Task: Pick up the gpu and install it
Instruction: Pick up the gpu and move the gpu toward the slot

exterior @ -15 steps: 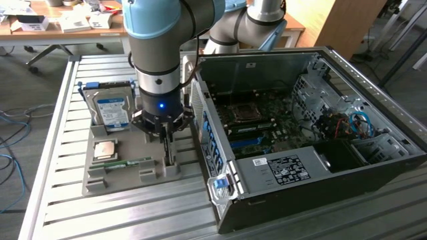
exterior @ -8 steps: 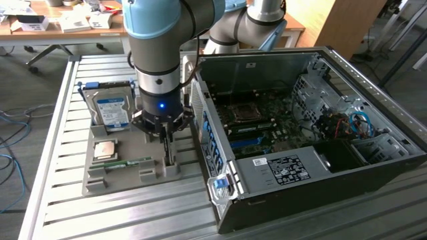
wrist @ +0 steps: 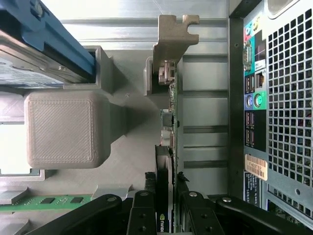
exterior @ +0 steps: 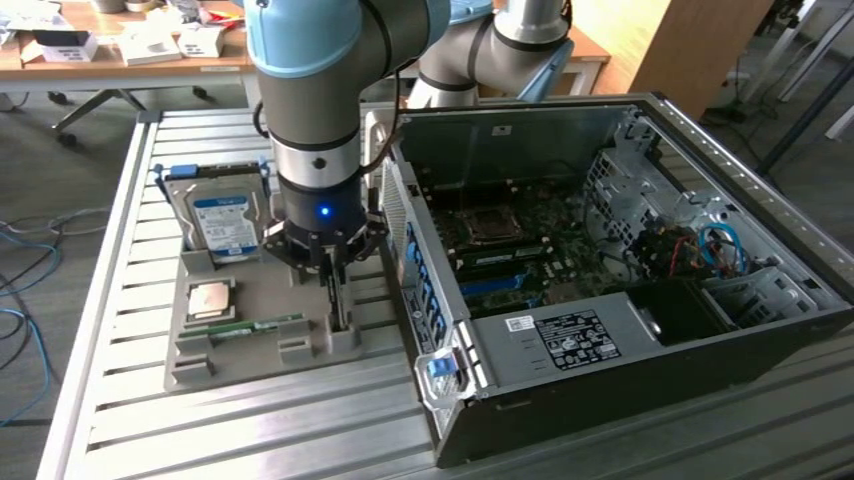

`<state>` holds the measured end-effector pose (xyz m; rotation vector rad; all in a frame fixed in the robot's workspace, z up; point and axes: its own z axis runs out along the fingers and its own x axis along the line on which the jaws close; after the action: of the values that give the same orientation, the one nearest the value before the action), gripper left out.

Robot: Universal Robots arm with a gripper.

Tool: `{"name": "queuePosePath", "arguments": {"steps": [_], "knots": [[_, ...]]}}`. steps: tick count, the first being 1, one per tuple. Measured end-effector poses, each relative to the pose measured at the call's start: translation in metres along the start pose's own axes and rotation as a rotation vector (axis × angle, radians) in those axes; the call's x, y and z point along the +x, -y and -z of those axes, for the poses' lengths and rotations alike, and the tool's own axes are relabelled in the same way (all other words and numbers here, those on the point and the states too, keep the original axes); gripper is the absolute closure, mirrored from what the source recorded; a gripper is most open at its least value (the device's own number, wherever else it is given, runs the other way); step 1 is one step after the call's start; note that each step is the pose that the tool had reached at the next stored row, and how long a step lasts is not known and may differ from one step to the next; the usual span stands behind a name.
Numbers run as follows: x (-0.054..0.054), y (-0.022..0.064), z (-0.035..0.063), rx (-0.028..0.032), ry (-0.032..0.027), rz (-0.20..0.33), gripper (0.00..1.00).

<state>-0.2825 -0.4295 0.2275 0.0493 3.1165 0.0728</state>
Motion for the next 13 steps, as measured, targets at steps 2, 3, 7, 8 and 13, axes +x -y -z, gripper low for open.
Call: {"name": "queuePosePath", "arguments": {"steps": [2,3,7,8,13], "knots": [[0.0000,0.0000,0.0000,-0.0002,-0.0004,0.010,0.73],[0.0000,0.0000,0.0000,-0.0003,-0.0005,0.010,0.73],[0.0000,0.0000,0.0000,-0.0003,-0.0005,0.010,0.73],[-0.0001,-0.0001,0.0002,-0.0004,-0.0003,0.010,0.73],[-0.0001,-0.0003,0.0056,-0.0012,-0.0005,0.010,0.73]]}}
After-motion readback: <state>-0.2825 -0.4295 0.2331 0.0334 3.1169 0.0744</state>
